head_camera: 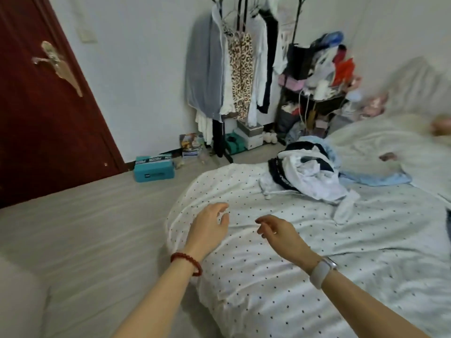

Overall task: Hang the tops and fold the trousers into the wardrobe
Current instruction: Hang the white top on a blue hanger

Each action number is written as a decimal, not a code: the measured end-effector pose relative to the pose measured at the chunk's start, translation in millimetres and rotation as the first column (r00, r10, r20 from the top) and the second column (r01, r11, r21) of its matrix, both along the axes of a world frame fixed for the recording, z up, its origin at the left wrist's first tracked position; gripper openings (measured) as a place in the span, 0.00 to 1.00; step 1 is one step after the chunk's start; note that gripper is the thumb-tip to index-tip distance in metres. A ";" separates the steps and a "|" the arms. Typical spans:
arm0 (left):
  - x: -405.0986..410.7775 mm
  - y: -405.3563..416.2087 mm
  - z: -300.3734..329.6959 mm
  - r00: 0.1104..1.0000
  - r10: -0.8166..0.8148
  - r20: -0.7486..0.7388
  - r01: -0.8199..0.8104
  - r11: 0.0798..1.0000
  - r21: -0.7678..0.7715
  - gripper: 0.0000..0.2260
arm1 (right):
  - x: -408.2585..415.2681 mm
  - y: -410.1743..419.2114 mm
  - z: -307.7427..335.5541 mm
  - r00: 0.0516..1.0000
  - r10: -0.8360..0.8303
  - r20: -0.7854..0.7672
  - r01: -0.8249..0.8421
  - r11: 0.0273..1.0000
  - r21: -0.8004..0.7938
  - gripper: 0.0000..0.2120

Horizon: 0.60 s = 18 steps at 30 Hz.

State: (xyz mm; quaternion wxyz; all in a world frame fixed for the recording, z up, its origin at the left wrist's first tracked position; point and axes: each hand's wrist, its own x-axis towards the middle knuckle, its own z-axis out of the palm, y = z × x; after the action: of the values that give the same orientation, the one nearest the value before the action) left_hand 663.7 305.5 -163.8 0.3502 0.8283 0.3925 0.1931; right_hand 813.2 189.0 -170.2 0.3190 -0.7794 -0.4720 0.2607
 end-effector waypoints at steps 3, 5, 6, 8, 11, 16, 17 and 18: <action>64.5 37.8 -4.3 0.995 -0.096 -0.023 0.097 0.995 0.021 0.14 | 54.7 17.1 -7.5 0.986 -0.166 -0.014 0.166 0.986 0.005 0.13; 101.2 65.9 -9.0 0.989 -0.142 -0.032 0.142 0.990 0.024 0.14 | 84.5 32.2 -14.4 0.965 -0.259 -0.031 0.260 0.966 0.008 0.13; 121.2 82.6 -12.8 0.985 -0.165 -0.040 0.166 0.986 0.016 0.14 | 101.3 42.8 -19.7 0.951 -0.306 -0.037 0.306 0.952 0.011 0.13; 163.5 119.6 -24.1 0.977 -0.209 -0.047 0.209 0.978 -0.002 0.14 | 137.6 69.2 -33.7 0.918 -0.396 -0.016 0.397 0.918 0.005 0.13; 221.0 171.5 -43.0 0.960 -0.277 -0.046 0.275 0.960 -0.053 0.14 | 192.2 110.7 -57.3 0.863 -0.503 0.054 0.504 0.863 -0.016 0.15; 319.8 277.4 -92.7 0.915 -0.386 -0.114 0.366 0.916 -0.166 0.15 | 279.0 211.1 -112.8 0.789 -0.511 0.342 0.602 0.755 -0.260 0.25; 335.0 291.4 -100.1 0.909 -0.402 -0.113 0.377 0.906 -0.191 0.15 | 290.6 226.4 -121.5 0.779 -0.483 0.400 0.612 0.726 -0.315 0.28; 351.1 305.0 -113.4 0.897 -0.425 -0.120 0.394 0.893 -0.216 0.16 | 303.0 240.5 -135.6 0.768 -0.470 0.435 0.629 0.683 -0.371 0.30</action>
State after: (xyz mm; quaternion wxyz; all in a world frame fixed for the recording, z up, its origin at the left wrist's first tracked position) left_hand 1014.8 610.6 -277.2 0.4251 0.8691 0.2525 0.0084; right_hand 1116.2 429.5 -305.8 0.0946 -0.9705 -0.1721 0.1401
